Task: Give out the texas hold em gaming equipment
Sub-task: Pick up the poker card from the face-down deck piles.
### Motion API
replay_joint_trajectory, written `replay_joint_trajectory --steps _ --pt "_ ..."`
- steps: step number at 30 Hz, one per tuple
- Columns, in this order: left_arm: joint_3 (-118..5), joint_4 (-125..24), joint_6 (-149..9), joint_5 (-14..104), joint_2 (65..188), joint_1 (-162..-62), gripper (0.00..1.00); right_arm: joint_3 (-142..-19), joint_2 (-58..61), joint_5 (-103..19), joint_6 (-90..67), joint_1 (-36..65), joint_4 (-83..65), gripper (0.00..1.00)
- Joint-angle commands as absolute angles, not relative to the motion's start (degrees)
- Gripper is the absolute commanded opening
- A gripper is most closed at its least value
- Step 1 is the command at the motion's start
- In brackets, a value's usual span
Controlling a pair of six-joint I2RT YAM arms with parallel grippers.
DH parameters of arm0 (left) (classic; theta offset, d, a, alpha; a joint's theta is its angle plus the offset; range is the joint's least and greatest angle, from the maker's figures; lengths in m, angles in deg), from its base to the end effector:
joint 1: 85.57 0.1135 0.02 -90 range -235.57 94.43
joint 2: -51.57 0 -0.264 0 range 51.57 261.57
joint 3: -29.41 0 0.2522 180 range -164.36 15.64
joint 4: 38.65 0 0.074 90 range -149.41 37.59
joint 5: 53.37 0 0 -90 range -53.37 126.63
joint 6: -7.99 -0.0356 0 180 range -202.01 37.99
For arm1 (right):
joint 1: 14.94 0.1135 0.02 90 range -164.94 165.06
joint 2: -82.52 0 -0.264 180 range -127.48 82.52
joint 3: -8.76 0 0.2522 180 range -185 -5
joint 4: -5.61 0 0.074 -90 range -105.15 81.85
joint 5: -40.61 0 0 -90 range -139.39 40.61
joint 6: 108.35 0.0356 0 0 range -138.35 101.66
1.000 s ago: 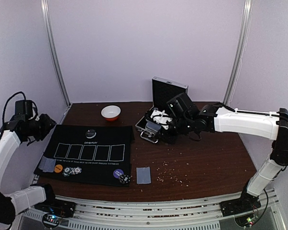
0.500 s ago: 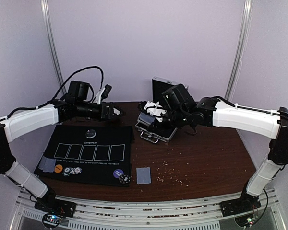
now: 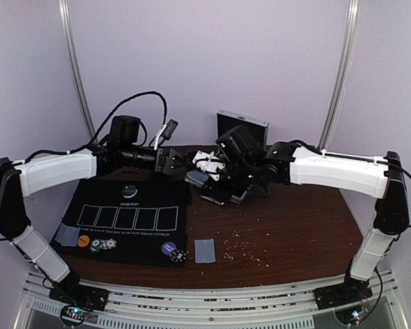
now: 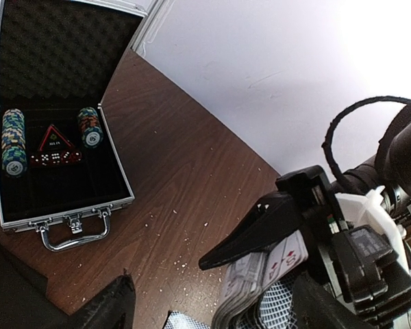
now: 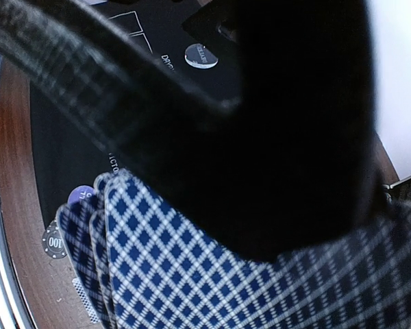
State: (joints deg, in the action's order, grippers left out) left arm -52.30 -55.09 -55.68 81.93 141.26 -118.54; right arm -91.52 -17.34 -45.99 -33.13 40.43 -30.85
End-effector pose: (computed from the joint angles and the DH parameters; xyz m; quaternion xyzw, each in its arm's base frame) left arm 0.2870 -0.2163 0.3015 0.2531 0.7624 -0.5286 0.2742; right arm 0.2290 0.3353 0.3110 -0.5229 0.7213 0.1821 0.4162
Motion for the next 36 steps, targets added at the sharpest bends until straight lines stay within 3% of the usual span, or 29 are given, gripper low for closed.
replay_joint_trajectory --steps 1,12,24,31,36 --pt "-54.43 -54.39 -60.33 83.50 141.39 -118.88 0.82 -94.13 -18.43 -46.80 -32.61 41.08 -32.06 0.41" --pt "-57.68 -63.78 -67.59 75.85 143.84 -121.27 0.77 -95.20 -19.44 -46.18 -32.85 41.43 -31.88 0.41" --pt "-57.92 -66.68 -68.34 65.76 139.87 -121.23 0.33 -93.52 -18.56 -47.21 -32.89 41.49 -31.66 0.41" --pt "-57.58 -67.48 -68.79 64.32 138.73 -121.12 0.32 -93.53 -18.50 -47.10 -32.93 41.53 -31.57 0.41" --pt "-57.51 -66.46 -69.42 69.88 138.47 -121.11 0.34 -93.60 -18.73 -47.10 -32.86 41.45 -31.88 0.40"
